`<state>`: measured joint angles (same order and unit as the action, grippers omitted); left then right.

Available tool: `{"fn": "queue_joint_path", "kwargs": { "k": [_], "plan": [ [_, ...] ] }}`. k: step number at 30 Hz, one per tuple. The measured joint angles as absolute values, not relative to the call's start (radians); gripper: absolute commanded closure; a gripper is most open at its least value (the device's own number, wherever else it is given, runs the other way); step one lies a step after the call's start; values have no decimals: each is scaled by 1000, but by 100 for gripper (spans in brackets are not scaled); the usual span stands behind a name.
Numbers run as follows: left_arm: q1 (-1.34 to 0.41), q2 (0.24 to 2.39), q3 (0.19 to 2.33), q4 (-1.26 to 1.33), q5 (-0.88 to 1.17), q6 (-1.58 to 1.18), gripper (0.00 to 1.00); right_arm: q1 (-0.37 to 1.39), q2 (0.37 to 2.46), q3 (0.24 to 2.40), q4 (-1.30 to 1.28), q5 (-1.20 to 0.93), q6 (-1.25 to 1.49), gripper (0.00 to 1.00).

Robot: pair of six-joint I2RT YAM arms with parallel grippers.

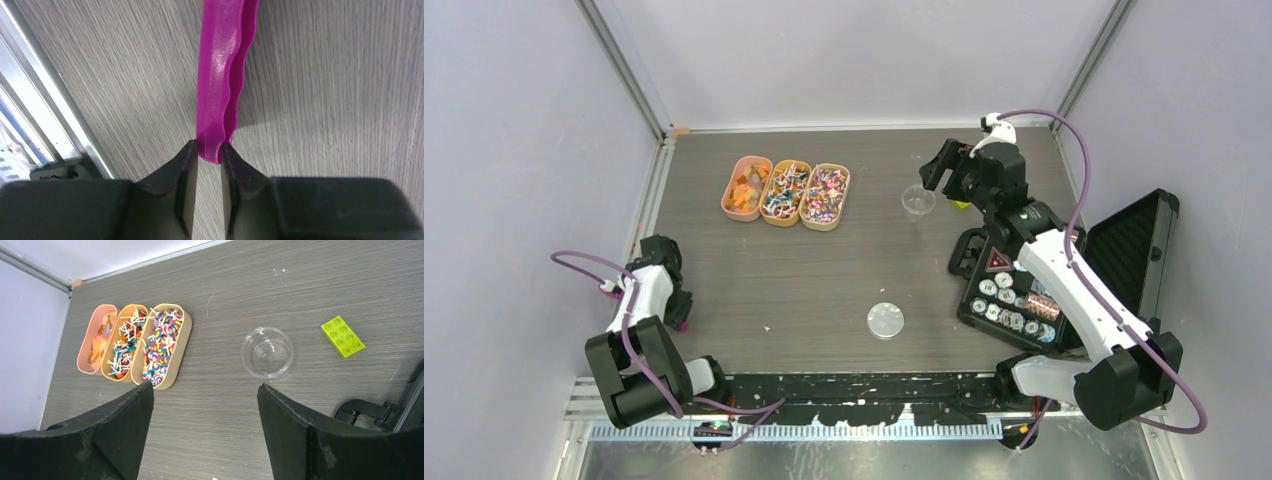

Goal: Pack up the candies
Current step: Pick up the spatula from the center of the board.

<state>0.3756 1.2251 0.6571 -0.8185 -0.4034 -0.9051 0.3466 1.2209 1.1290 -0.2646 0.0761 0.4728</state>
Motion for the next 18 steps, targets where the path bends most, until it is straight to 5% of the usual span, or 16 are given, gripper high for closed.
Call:
{"fn": "queue_joint_path", "kwargs": {
  "k": [3, 18],
  "plan": [
    [376, 1237, 660, -820, -404, -900, 100, 347, 1206, 1129, -268, 76, 475, 20],
    [253, 1130, 609, -733, -255, -887, 100, 347, 1163, 1109, -278, 51, 530, 21]
  ]
}}
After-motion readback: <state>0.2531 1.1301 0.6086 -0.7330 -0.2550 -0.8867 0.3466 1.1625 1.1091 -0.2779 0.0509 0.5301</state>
